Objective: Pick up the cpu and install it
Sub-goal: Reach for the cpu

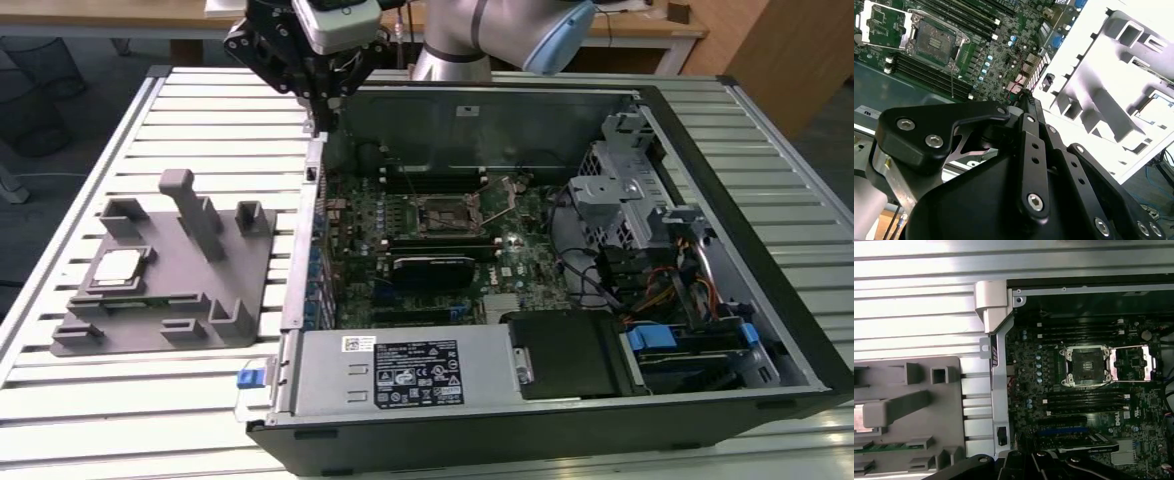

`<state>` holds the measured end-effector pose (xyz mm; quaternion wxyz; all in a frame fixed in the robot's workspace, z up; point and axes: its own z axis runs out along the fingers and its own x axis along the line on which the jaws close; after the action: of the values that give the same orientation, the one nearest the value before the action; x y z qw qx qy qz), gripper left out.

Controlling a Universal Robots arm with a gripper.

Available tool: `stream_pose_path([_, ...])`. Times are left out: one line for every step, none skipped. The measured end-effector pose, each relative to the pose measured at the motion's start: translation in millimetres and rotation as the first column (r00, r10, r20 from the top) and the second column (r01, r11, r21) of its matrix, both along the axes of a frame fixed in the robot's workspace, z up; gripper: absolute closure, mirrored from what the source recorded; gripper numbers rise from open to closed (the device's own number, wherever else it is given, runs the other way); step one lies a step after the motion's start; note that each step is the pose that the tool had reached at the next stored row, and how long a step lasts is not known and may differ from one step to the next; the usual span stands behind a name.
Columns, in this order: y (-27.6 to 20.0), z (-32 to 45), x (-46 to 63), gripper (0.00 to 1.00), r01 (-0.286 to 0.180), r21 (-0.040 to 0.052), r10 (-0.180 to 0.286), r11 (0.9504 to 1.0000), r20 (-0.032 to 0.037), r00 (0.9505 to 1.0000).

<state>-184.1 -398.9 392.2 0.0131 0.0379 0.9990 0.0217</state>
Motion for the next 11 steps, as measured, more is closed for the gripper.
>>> stream_pose_path([0.0, 0.0, -0.6, 0.89, 0.0, 0.0, 0.0, 1.0, 0.0, 1.0])
stream_pose_path([0.0, 0.0, -1.3, 0.89, 0.0, -0.0001, 0.0, 1.0, 0.0, 1.0])
stream_pose_path([0.0, -0.1, -1.9, 0.89, 0.0, 0.0, 0.0, 1.0, 0.0, 1.0])
stream_pose_path([0.0, -0.1, -2.5, 0.89, 0.0, 0.0, 0.0, 1.0, 0.0, 1.0])
stream_pose_path([0.0, -0.1, -3.1, 0.89, 0.0, 0.0, 0.0, 1.0, 0.0, 1.0])
stream_pose_path([0.0, -0.2, -3.6, 0.89, 0.0, 0.0, 0.0, 1.0, 0.0, 1.0])
stream_pose_path([0.0, -0.2, -4.1, 0.89, 0.0, 0.0, 0.0, 1.0, 0.0, 1.0])
stream_pose_path([0.0, -0.2, -4.7, 0.89, 0.0, 0.0, 0.0, 1.0, 0.0, 1.0])
stream_pose_path([0.0, -0.2, -5.2, 0.89, 0.0, 0.0, 0.0, 1.0, 0.0, 1.0])
stream_pose_path([0.0, -0.3, -5.7, 0.89, 0.0, 0.0, 0.0, 1.0, 0.0, 1.0])
stream_pose_path([0.0, -0.3, -6.3, 0.89, 0.0, 0.0, 0.0, 1.0, 0.0, 1.0])
